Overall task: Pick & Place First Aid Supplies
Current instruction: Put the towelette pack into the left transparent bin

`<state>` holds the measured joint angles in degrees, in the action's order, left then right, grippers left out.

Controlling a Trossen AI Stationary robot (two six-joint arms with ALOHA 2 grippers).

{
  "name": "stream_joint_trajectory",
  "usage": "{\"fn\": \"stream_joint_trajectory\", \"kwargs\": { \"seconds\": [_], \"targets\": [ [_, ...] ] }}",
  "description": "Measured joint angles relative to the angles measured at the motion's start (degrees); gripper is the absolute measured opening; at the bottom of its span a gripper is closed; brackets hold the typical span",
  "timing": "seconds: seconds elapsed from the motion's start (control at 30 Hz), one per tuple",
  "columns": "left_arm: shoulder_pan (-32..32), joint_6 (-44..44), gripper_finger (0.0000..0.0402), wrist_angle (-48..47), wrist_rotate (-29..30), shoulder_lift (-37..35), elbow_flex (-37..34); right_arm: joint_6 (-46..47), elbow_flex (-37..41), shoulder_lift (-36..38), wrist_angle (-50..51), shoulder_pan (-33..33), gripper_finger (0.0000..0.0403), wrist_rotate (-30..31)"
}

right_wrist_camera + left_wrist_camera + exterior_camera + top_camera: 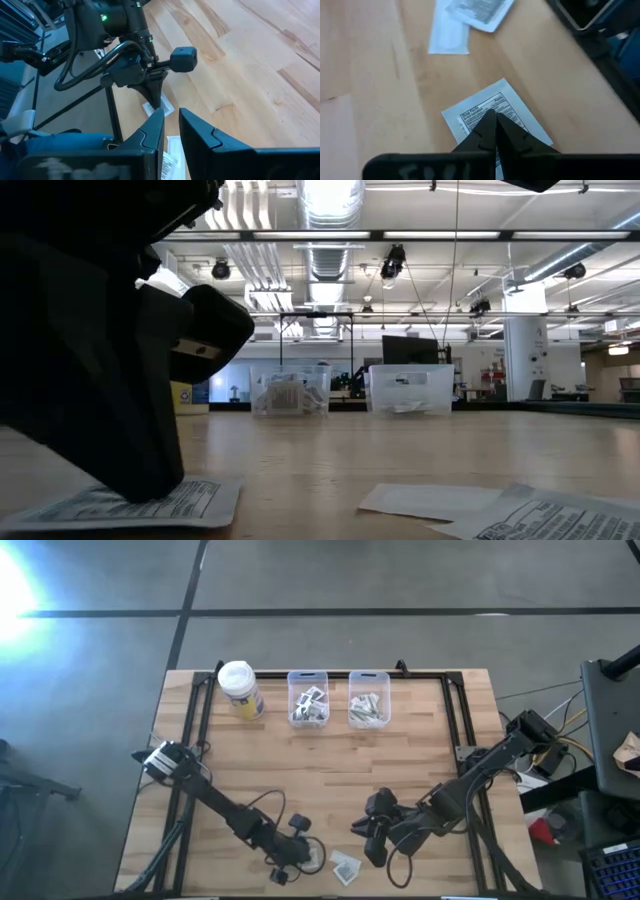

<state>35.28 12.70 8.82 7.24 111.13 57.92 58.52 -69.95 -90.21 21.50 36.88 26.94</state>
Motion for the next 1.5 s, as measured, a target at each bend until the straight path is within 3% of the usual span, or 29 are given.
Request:
{"fn": "stream_joint_trajectory", "kwargs": {
  "seconds": [0.47,0.77,1.5],
  "targets": [
    [-2.62,-0.55,0.0002,-15.26,12.91,-3.67,-0.16,0.0,0.0,0.0,-0.02,0.0,0.0057,-0.02],
    [-5.43,0.63,0.0001,-28.49,17.44,-7.3,-0.63,0.0,-0.02,0.0,-0.95,0.02,0.0057,-0.02],
    [-5.91,-3.9,0.0002,-35.97,18.33,-15.68,-1.21,-1.57,-0.02,0.0,-0.92,0.02,0.0057,-0.02]
  ]
}}
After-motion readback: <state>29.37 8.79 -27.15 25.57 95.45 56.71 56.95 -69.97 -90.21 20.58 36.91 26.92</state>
